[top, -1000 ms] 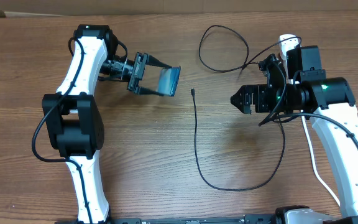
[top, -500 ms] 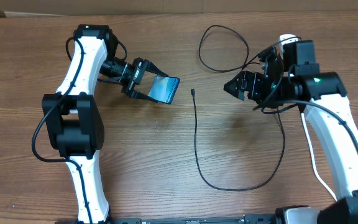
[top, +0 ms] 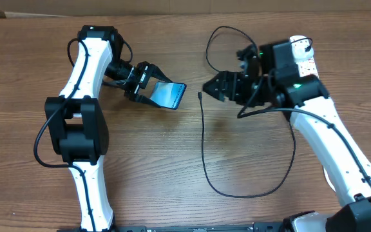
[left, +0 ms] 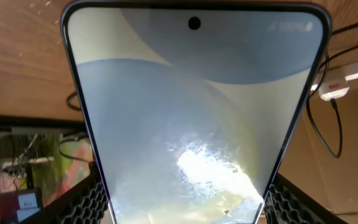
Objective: Plug charger to phone and switch on socket
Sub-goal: 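Move the right gripper to the phone and grasp its edge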
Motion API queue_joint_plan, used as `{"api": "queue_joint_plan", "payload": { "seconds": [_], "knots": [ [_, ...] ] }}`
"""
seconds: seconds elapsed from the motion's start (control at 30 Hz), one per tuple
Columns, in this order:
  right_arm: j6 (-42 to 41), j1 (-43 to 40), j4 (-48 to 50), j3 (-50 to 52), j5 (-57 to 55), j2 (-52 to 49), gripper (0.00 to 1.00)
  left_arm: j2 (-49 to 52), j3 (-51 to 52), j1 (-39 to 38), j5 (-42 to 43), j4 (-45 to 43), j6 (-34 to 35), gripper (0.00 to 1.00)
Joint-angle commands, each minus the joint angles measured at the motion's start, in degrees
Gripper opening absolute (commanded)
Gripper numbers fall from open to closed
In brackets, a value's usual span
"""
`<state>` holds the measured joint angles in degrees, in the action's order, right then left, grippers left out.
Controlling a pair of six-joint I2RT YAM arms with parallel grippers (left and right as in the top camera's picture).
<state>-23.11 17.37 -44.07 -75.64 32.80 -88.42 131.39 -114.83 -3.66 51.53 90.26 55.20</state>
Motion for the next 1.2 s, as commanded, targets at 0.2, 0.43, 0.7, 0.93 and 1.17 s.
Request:
{"api": "queue_joint_plan", "payload": {
  "seconds": [0.2,0.43,0.7,0.93,1.17],
  "knots": [
    [-7.41,4.81,2.69,-1.25,-0.81,-3.78,0.76,-0.15,-1.70,-4.22,-4.39,-5.57,6.97,0.04],
    [-11.34,5.14,3.50,-1.25,-3.69,-6.01,0.70,-0.15,-1.70,-6.05,-5.27,-6.84,11.23,0.04],
    [-16.20,7.21,6.12,-1.25,-10.56,-6.47,0.58,-0.15,-1.70,-6.99,-5.22,-8.37,12.76,0.04],
    [-19.15,9.62,7.21,-1.25,-12.41,-10.16,0.47,-0.15,-1.70,-7.19,-5.18,-8.48,12.72,0.04],
    [-19.15,9.97,10.23,-1.25,-12.37,-13.05,0.44,-0.15,-1.70,-7.30,-5.22,-8.48,12.72,0.04]
  ]
}}
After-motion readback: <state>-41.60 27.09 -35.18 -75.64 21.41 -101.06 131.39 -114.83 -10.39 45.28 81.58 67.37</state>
